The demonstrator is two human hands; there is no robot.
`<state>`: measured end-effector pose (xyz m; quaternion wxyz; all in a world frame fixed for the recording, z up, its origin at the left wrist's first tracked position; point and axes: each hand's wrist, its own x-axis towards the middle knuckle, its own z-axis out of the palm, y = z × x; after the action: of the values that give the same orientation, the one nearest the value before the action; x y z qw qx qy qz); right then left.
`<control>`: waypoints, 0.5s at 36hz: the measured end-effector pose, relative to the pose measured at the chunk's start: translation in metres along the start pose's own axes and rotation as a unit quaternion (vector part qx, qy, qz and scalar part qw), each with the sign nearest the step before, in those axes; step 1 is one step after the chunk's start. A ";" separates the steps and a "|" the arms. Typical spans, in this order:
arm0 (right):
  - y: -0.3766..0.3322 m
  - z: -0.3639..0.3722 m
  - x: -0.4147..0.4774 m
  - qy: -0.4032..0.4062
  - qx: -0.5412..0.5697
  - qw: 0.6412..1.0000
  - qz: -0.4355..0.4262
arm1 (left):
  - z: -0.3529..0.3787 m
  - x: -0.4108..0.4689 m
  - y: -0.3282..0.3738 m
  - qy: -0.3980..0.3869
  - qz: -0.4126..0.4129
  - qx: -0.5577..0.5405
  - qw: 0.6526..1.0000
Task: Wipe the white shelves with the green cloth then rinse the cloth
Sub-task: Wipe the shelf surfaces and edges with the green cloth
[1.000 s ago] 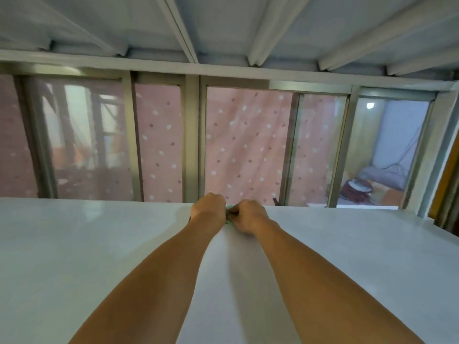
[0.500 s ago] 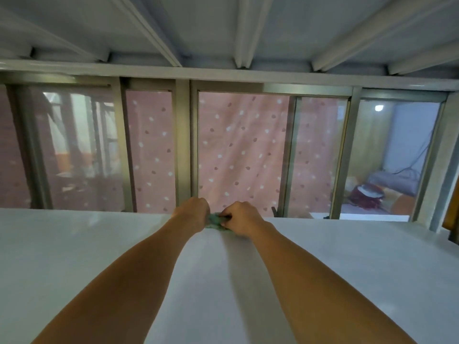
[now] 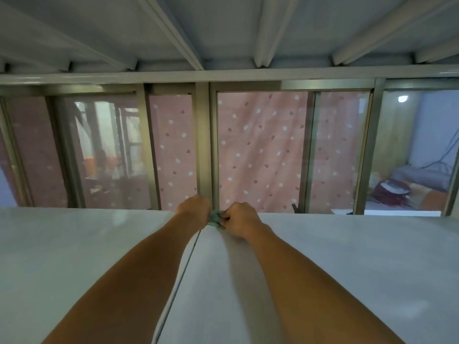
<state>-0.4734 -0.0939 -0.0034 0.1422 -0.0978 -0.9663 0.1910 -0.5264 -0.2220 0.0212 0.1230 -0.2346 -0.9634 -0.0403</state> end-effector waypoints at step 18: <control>-0.062 -0.002 -0.089 0.014 -0.015 0.999 0.038 | -0.011 -0.080 -0.044 0.020 0.061 -0.039 0.997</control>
<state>-0.3976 -0.1713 0.0019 0.1470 -0.1393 -0.9624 0.1807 -0.4752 -0.2980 0.0101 0.1354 -0.2970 -0.9423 -0.0745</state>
